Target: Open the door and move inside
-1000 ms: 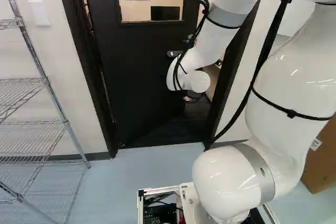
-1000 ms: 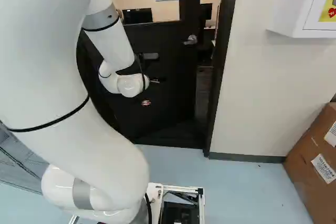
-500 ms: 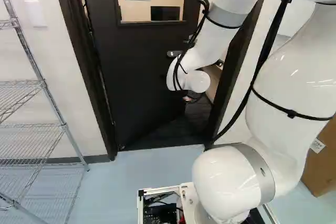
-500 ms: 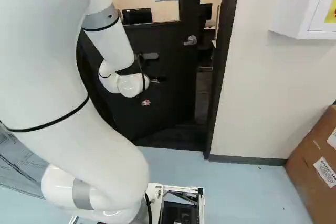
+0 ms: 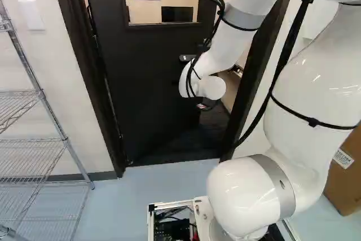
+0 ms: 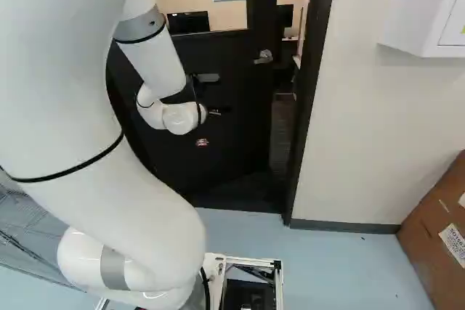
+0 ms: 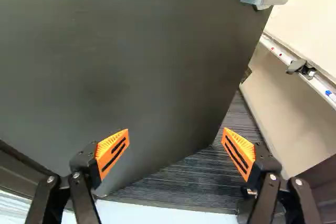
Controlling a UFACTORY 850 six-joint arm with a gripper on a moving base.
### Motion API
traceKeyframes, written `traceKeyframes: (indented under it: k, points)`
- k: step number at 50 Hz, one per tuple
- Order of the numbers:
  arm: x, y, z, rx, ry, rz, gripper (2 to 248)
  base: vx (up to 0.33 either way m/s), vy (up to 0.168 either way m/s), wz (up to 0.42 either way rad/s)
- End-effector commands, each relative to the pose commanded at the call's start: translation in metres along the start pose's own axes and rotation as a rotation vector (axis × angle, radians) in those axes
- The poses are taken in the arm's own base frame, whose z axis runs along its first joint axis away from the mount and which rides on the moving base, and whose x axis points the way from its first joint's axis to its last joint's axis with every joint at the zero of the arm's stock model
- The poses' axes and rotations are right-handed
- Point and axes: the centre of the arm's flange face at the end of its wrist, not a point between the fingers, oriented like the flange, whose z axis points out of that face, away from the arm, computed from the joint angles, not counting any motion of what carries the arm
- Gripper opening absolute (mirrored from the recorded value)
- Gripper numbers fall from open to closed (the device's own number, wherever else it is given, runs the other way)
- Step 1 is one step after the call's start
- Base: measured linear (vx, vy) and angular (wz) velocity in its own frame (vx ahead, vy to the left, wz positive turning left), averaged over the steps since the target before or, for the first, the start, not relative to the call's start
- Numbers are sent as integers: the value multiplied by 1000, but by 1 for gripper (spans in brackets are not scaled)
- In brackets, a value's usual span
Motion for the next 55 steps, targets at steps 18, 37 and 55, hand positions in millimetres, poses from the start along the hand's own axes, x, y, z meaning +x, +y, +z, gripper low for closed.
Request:
traceKeyframes:
  k: [18,37,55]
  points:
    - [0,0,0,0,0,0,247,60,25,-9]
    - [0,0,0,0,0,0,247,63,26,-9]
    - [0,0,0,0,0,0,247,75,31,-11]
